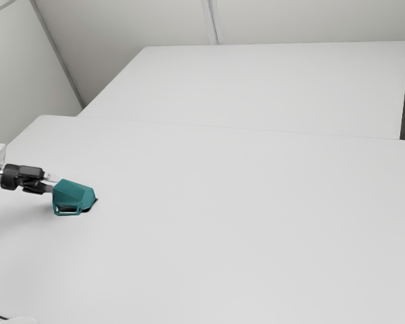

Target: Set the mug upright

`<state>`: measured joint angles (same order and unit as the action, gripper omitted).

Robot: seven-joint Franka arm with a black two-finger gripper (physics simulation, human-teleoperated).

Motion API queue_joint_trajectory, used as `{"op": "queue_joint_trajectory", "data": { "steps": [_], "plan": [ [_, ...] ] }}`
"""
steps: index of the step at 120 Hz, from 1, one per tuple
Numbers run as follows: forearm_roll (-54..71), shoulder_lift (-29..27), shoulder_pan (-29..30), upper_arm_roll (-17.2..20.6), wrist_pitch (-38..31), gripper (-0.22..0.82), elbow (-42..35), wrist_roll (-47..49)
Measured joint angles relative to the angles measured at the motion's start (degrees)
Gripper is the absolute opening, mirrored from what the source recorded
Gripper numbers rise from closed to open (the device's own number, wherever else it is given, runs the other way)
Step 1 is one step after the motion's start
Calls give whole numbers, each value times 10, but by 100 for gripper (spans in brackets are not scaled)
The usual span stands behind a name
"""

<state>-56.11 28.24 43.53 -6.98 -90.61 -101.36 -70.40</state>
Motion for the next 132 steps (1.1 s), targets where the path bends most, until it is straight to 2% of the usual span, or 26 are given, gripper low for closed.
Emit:
{"op": "queue_joint_trajectory", "data": {
  "steps": [27,64,81,93,111,132],
  "plan": [
    [-1,10,-4,4,-2,54,-1,0],
    [-1,9,-5,6,-3,7,-2,1],
    [-1,6,-4,20,-4,-7,-1,1],
    [-1,1,-4,28,-5,-12,-2,1],
    [3,-14,-8,58,-19,-14,-3,1],
    [31,-51,-38,63,-41,-15,-5,3]
  ]
}}
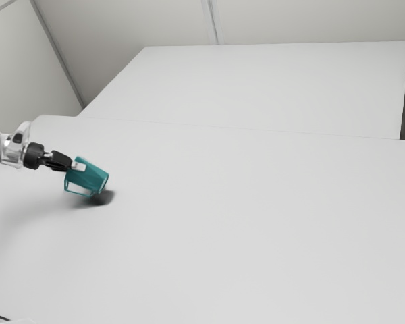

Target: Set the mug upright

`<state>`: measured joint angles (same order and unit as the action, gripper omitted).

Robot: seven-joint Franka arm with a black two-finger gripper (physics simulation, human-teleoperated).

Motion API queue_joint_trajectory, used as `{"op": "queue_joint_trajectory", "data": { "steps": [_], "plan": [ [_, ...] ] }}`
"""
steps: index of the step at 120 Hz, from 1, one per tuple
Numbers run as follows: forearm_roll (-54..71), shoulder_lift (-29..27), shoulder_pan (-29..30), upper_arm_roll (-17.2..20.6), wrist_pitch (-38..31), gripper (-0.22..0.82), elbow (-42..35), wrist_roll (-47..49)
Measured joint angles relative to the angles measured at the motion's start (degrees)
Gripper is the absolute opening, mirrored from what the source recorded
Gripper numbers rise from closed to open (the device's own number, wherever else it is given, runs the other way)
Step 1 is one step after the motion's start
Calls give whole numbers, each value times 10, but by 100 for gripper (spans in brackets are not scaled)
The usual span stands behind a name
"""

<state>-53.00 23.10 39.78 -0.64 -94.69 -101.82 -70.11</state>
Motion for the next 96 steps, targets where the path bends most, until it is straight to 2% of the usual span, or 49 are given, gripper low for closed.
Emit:
{"op": "queue_joint_trajectory", "data": {
  "steps": [21,50,96],
  "plan": [
    [106,-48,-54,0,-25,-15,0,21],
    [275,-106,-137,3,-48,-16,-1,96],
    [365,-168,-228,-1,-93,-16,-66,208]
  ]
}}
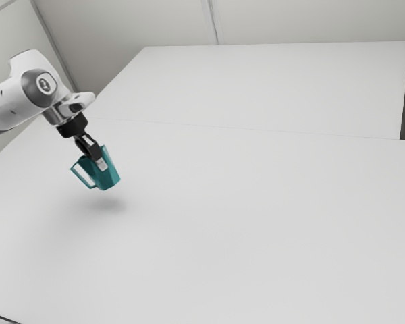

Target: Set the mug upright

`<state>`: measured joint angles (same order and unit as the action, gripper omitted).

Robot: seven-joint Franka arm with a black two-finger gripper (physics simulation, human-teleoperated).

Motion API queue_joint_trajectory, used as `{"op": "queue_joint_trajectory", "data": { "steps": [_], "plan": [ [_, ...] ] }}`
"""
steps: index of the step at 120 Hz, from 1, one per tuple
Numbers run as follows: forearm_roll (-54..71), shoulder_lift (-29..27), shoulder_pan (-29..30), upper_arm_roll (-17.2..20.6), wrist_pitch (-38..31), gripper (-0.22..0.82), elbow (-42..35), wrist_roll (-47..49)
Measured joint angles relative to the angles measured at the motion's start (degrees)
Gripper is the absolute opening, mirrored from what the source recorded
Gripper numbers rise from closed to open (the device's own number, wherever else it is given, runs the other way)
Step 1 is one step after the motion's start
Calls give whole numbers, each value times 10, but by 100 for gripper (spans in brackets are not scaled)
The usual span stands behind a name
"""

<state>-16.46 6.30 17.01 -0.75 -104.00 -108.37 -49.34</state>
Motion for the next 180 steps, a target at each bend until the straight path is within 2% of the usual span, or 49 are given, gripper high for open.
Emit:
{"op": "queue_joint_trajectory", "data": {
  "steps": [49,90,135,180],
  "plan": [
    [51,-32,-95,-1,-50,-18,-53,86],
    [105,-92,-163,-2,-88,-18,-125,167],
    [139,-145,-193,-1,-119,-18,-199,248],
    [200,-143,-215,1,-171,-18,-241,322]
  ]
}}
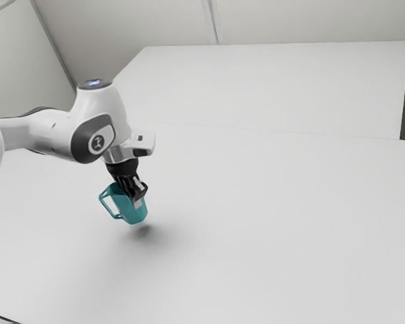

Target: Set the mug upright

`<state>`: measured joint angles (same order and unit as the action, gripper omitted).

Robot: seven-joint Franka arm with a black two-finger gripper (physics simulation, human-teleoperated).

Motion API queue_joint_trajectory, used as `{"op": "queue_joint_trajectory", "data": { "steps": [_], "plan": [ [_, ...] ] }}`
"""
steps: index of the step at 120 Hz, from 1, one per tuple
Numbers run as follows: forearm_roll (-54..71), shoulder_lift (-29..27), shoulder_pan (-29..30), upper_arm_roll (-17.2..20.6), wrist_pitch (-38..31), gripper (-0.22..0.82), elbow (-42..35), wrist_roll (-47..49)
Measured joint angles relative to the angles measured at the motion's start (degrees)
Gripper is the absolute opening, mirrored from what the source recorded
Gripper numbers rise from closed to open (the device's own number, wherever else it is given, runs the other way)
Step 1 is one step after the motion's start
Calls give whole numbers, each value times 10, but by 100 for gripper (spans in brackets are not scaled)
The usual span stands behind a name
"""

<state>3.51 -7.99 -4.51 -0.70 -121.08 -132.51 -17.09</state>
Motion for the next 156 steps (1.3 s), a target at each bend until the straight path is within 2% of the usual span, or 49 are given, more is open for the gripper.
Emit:
{"op": "queue_joint_trajectory", "data": {
  "steps": [105,111,125,134,156],
  "plan": [
    [57,69,-15,1,-116,-18,-12,117],
    [57,69,-16,1,-118,-12,-13,120],
    [55,65,-17,1,-120,14,-13,125],
    [55,55,-19,1,-119,27,-13,128],
    [44,11,-38,2,-97,45,10,134]
  ]
}}
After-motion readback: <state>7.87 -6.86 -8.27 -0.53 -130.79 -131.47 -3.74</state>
